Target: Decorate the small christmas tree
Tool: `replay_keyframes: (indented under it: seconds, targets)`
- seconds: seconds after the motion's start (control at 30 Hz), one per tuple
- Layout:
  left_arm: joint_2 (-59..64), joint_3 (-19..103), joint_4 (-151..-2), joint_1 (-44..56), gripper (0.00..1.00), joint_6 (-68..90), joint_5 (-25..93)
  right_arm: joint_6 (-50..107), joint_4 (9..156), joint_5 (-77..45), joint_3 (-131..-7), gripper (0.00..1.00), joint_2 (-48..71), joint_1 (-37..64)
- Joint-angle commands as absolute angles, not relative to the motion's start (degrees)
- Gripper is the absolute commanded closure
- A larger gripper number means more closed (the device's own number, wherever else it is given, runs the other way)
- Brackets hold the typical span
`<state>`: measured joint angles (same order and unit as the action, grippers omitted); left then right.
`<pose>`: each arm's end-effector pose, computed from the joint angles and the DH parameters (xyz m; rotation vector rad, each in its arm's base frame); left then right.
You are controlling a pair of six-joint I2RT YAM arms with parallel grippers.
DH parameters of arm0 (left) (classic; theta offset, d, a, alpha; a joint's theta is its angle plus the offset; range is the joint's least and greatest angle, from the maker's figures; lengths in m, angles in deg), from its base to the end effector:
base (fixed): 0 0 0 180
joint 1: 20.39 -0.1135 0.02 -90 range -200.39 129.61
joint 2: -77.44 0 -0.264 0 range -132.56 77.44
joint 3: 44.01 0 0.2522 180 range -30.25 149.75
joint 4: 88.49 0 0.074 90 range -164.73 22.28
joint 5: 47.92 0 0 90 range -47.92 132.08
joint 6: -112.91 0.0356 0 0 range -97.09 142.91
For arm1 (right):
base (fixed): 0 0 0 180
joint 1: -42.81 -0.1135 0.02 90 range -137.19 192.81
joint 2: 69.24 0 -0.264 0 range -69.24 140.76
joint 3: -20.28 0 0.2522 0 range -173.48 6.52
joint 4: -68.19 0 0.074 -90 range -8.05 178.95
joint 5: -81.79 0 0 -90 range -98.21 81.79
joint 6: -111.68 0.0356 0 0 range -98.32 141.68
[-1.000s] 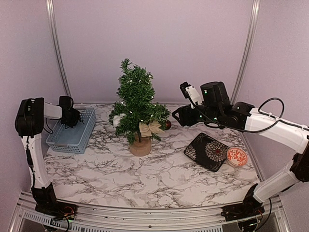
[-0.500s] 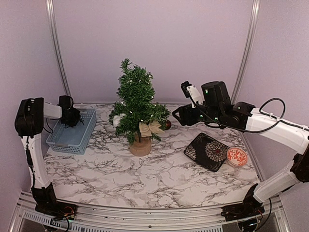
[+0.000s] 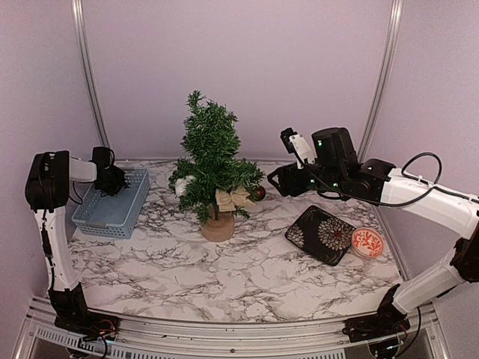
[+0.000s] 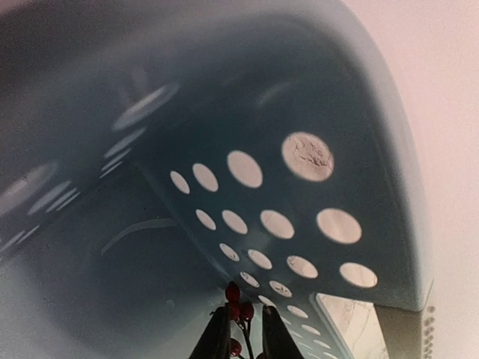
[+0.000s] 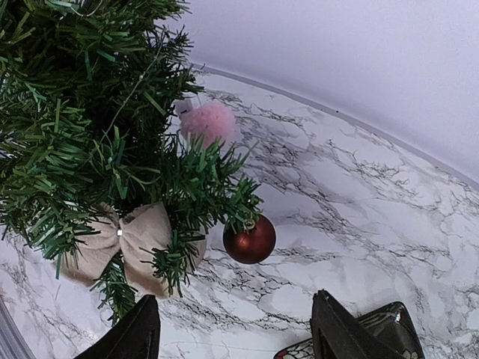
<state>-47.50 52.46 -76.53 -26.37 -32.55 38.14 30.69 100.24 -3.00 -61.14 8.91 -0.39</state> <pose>0.4739 0.0472 0.1387 -1.1588 2.0226 -0.5232 0.2308 0.2123 0.3336 -0.5641 2.0269 0.4616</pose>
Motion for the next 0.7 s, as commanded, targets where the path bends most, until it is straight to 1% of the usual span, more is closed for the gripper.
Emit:
replay_keyframes:
  seconds: [0.0,0.2,0.4,0.53,0.67]
  targets:
    - [-47.41,51.42,-70.04,-25.18,0.82,-29.41,39.48,31.17,100.47,-2.73,-60.90,0.33,6.99,-0.03]
    - [-43.26,50.15,-65.62,-24.07,0.91,-27.39,41.67,30.96,99.12,-3.05,-59.87,0.33,6.48,-0.05]
    - [-38.48,47.63,-63.12,-22.06,0.92,-22.44,45.47,30.58,98.34,-3.46,-58.70,0.33,5.73,-0.02]
    - [-36.49,47.78,-62.97,-21.80,0.87,-16.63,47.37,30.56,97.98,-3.65,-57.70,0.33,4.63,-0.08]
    - [-36.90,49.44,-62.16,-22.27,0.75,-15.89,48.07,30.21,98.46,-3.54,-57.55,0.33,4.02,-0.03]
